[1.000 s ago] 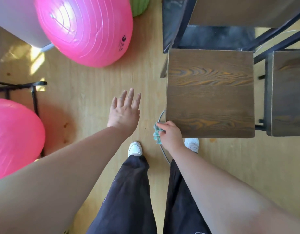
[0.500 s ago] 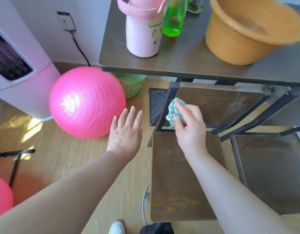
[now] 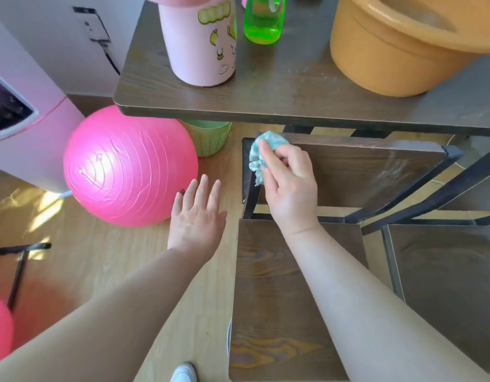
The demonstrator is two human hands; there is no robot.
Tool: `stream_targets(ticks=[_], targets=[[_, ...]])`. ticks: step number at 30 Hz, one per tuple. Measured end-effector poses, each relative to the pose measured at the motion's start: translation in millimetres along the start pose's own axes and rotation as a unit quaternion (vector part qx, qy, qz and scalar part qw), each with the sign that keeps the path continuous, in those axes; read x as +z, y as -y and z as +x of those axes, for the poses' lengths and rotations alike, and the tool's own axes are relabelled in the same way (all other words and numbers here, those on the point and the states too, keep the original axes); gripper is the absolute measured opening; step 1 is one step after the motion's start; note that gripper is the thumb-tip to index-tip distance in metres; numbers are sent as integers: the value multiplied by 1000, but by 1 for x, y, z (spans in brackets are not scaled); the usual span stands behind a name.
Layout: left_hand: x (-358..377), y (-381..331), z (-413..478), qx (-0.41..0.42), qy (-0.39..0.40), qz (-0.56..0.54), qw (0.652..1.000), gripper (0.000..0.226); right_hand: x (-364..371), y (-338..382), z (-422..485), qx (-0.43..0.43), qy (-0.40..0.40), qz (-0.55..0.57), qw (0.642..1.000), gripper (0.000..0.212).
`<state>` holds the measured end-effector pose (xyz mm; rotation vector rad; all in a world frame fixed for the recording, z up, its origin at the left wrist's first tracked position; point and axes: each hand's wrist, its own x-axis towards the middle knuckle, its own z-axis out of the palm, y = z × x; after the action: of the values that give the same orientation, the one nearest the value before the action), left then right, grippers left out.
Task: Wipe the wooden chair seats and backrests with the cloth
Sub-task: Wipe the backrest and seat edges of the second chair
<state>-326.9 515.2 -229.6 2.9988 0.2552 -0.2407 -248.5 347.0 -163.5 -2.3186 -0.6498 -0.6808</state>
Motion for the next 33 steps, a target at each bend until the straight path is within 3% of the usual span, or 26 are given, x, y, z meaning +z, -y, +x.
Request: stream_targets(ticks=[5, 9, 11, 13, 15, 17, 24, 29, 33], targets=[[28, 7, -5, -27, 15, -14, 999, 63, 18, -16, -20, -30, 3, 7, 1000, 31], [44, 8, -6, -40, 29, -14, 999, 64, 39, -30, -58, -13, 110, -3, 994, 33], [52, 9, -4, -44, 35, -13, 998, 64, 53, -37, -78, 37, 171, 8, 984, 33], [59, 9, -1, -48, 41, -11, 998, 64, 70, -44, -96, 71, 202, 6, 977, 38], [67, 10, 0, -51, 46, -9, 998, 64, 86, -50, -113, 75, 217, 3, 973, 30], [74, 10, 1, -53, 49, -8, 997, 64, 100, -55, -130, 57, 250, -13, 966, 47], [86, 10, -5, -41, 60, 14, 997, 64, 127, -69, -149, 124, 387, -85, 910, 52], [69, 6, -12, -14, 62, 35, 997, 65, 114, -53, -139, 152, 407, -85, 897, 42], [38, 3, -17, 11, 37, 39, 998, 66, 67, -30, -123, 101, 313, -55, 943, 47]])
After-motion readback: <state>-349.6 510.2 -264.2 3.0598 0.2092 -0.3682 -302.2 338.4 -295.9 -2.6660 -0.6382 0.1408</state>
